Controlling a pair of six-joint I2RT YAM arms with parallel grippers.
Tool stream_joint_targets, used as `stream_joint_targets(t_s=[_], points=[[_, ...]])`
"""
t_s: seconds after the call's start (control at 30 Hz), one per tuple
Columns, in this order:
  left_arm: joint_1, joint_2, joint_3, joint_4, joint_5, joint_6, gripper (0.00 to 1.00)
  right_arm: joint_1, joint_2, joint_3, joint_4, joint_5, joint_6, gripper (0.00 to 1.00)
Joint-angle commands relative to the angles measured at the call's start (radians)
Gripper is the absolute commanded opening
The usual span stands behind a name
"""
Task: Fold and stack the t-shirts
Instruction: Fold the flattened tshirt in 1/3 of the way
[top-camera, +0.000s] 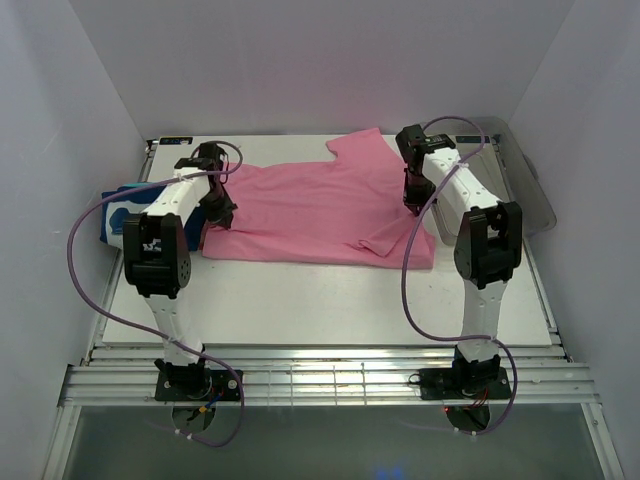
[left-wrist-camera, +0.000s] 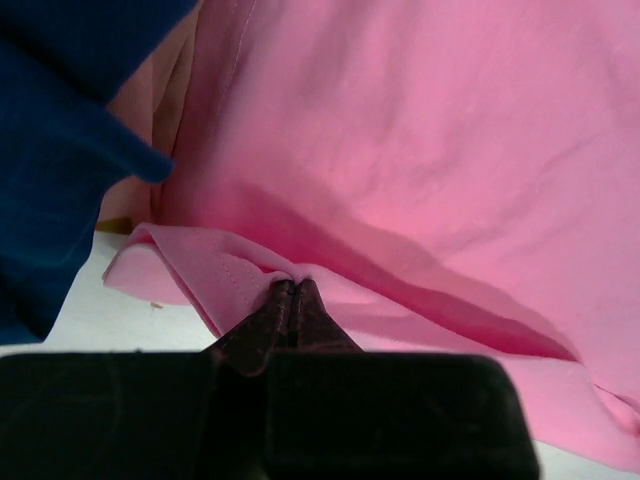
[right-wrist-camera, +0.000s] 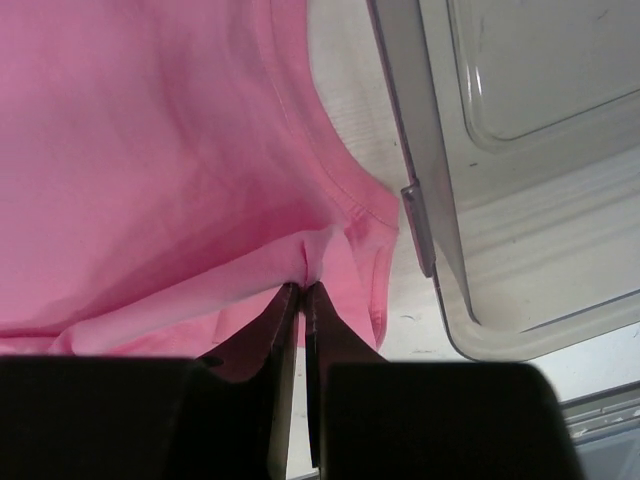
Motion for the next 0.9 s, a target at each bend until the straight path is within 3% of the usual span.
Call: stream_joint_targets(t_s=[0.0,0.53,0.87], points=[[0.012,0.013,0.073,-0.019,0.002,0.019,0.0,-0.019,0.022,0.088,-0.038,0.015,-0.032,0.08],[0.024,0.148,0.283,-0.055,0.004,0.037,0.0,-0.086,0.141,0.269,-0.08,0.005,-0.071,0.08],[0.027,0.191,0.27,-0.064,0.015,0.04,0.0,-0.106,0.198,0.337,-0.052,-0.031,-0.08,0.08]])
